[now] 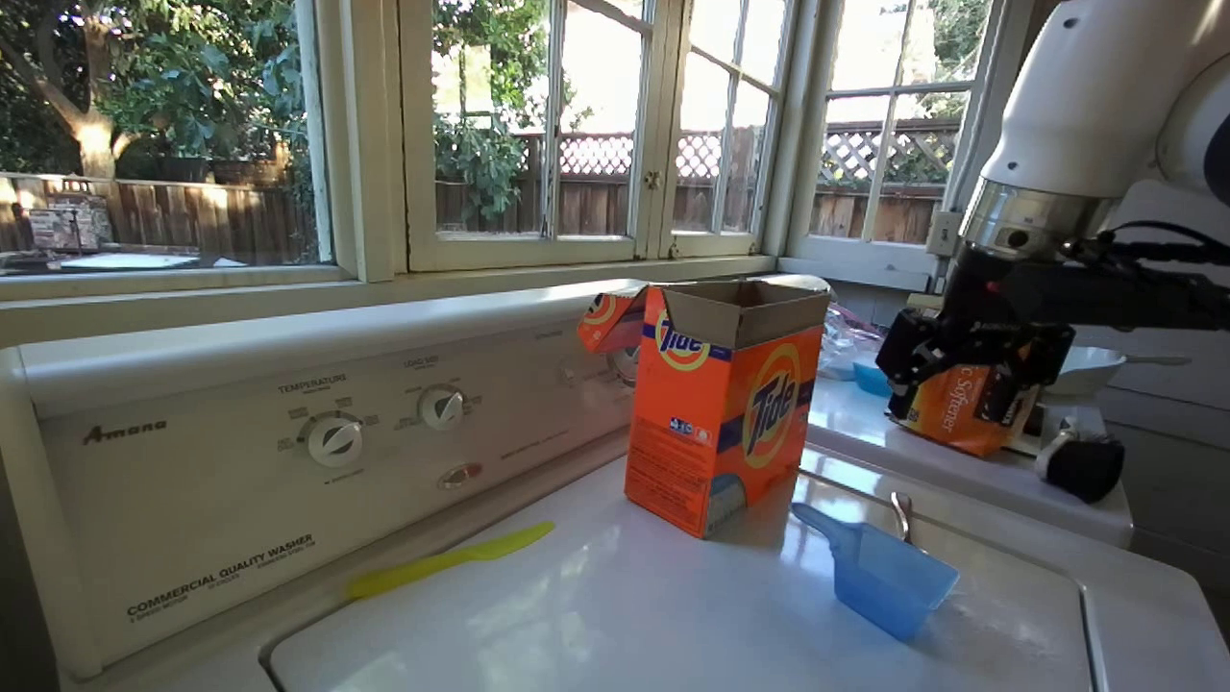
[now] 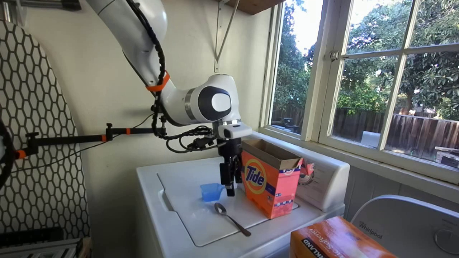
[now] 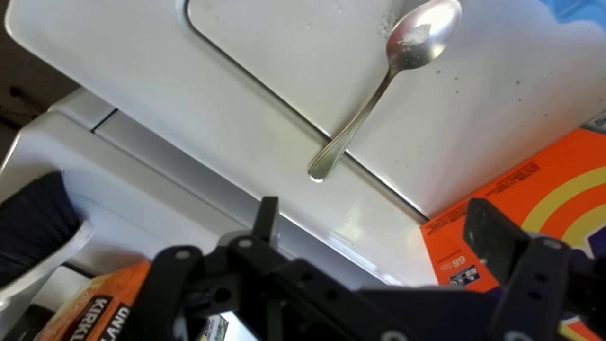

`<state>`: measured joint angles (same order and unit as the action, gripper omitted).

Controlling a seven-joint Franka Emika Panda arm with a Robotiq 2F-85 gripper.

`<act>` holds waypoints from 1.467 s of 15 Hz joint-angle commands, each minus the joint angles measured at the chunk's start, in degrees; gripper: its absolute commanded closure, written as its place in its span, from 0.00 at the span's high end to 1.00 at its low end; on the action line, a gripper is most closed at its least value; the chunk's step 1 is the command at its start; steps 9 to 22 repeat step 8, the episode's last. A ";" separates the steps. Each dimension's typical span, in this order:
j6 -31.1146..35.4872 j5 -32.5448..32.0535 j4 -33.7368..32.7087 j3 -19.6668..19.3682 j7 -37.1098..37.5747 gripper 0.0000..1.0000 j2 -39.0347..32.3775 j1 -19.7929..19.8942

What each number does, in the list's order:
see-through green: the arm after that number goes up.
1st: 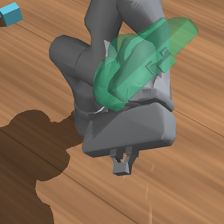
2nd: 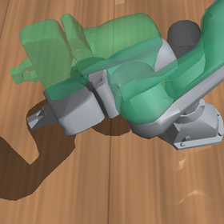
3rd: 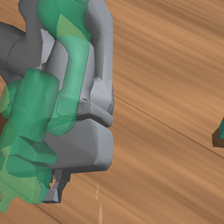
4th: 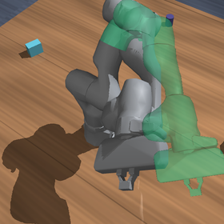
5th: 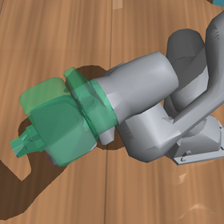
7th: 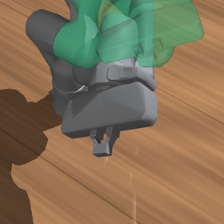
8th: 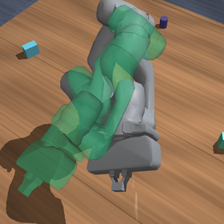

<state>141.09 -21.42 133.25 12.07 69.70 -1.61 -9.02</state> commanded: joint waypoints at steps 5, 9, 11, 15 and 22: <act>-2.05 1.88 -1.03 -0.30 -9.99 1.00 2.74 -0.81; -2.68 3.21 -1.25 -0.17 -12.83 1.00 3.23 -0.90; -2.68 3.21 -1.25 -0.17 -12.83 1.00 3.23 -0.90; -2.68 3.21 -1.25 -0.17 -12.83 1.00 3.23 -0.90; -2.68 3.21 -1.25 -0.17 -12.83 1.00 3.23 -0.90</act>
